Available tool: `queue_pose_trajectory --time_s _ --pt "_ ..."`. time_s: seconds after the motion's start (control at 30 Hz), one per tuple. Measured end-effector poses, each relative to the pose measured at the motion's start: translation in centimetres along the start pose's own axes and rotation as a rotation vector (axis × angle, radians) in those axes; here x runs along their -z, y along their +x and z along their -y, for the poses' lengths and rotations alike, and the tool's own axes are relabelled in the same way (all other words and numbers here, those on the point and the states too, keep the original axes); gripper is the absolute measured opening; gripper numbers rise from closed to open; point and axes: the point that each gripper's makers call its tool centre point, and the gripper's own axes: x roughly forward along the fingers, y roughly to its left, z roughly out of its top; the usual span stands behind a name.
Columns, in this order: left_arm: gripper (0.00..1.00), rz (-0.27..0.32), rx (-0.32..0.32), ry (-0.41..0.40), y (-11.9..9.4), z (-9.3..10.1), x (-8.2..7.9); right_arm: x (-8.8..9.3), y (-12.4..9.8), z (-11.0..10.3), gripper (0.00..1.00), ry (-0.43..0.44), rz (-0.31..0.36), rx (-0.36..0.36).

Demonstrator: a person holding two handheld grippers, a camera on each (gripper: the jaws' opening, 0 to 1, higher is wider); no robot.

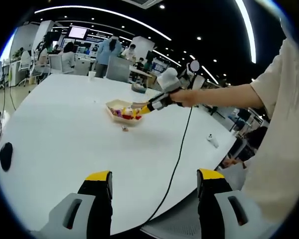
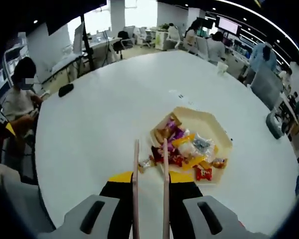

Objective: Place the target food into the container with the food tongs after gripping and lifting it, then release it inside without dropping or visibly crushing the food.

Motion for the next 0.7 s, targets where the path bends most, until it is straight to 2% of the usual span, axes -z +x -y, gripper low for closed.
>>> queue_pose_trajectory --time_s 0.1,0.2,0.3,0.33,0.4,0.6,0.7 --pt "0.68 0.0 0.001 0.002 -0.1 -0.1 0.0 0.5 0.1 0.0 0.24 0.1 0.0 0.049" --pt "0.68 0.006 0.004 -0.003 -0.2 -0.2 -0.1 0.6 0.1 -0.7 0.24 0.207 0.016 0.066" --pt "0.68 0.003 0.006 0.001 -0.2 -0.2 0.0 1.0 0.4 -1.2 0.24 0.254 0.025 0.078" --pt "0.68 0.004 0.007 0.001 -0.3 -0.2 0.0 1.3 0.4 -1.0 0.24 0.291 0.03 0.123" --pt "0.68 0.005 0.008 0.001 -0.4 -0.3 0.0 1.5 0.7 -1.6 0.24 0.345 0.036 0.109" --pt "0.68 0.01 0.001 -0.003 -0.8 -0.9 -0.2 2.2 1.2 -2.9 0.24 0.396 0.034 0.114" --pt "0.68 0.01 -0.001 -0.004 -0.8 -1.1 -0.1 2.5 1.7 -3.8 0.24 0.45 0.037 0.106"
